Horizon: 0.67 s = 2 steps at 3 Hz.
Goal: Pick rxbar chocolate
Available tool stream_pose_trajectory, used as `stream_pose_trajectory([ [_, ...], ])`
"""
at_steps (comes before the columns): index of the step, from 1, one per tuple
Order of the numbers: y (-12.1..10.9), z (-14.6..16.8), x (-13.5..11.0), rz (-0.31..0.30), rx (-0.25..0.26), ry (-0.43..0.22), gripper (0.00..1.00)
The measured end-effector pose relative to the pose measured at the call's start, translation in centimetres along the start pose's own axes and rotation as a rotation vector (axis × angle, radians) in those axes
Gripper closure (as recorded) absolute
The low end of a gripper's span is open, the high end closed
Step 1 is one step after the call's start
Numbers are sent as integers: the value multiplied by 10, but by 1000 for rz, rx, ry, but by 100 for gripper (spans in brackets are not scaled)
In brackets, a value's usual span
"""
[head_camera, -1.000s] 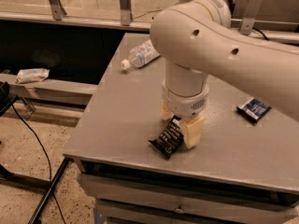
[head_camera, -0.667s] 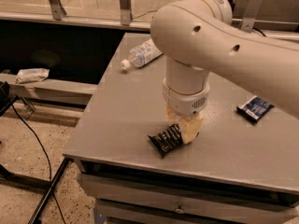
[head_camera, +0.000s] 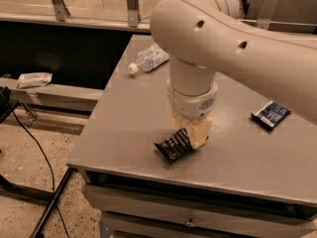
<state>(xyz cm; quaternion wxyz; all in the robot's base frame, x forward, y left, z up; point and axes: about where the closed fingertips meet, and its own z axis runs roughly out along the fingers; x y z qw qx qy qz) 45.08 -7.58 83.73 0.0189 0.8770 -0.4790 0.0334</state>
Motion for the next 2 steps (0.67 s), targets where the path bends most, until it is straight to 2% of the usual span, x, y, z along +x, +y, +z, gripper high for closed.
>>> stream_pose_trajectory([
  [1, -12, -33, -6, -56, 46, 28, 100],
  [2, -34, -78, -5, -70, 140, 35, 100],
])
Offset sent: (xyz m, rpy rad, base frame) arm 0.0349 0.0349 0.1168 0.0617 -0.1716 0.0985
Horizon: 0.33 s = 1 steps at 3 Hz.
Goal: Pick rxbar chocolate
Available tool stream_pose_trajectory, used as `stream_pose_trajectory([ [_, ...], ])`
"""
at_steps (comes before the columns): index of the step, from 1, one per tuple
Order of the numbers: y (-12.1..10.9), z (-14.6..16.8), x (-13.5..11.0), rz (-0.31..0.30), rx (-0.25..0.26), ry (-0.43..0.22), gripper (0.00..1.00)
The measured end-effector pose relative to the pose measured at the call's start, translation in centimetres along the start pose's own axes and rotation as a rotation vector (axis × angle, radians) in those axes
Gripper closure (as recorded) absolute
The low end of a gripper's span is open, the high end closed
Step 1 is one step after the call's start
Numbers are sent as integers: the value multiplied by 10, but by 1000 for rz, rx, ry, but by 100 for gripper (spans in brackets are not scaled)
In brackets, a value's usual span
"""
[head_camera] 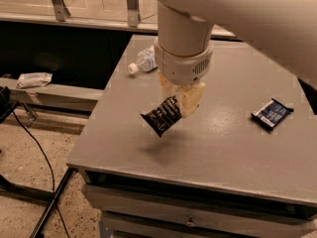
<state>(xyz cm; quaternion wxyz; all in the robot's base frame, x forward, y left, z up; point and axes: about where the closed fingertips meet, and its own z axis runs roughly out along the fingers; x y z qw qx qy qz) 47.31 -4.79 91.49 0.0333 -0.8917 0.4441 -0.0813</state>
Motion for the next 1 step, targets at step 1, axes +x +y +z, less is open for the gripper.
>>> stream_pose_trajectory([
  [1, -1, 1, -1, 1, 8, 1, 100],
])
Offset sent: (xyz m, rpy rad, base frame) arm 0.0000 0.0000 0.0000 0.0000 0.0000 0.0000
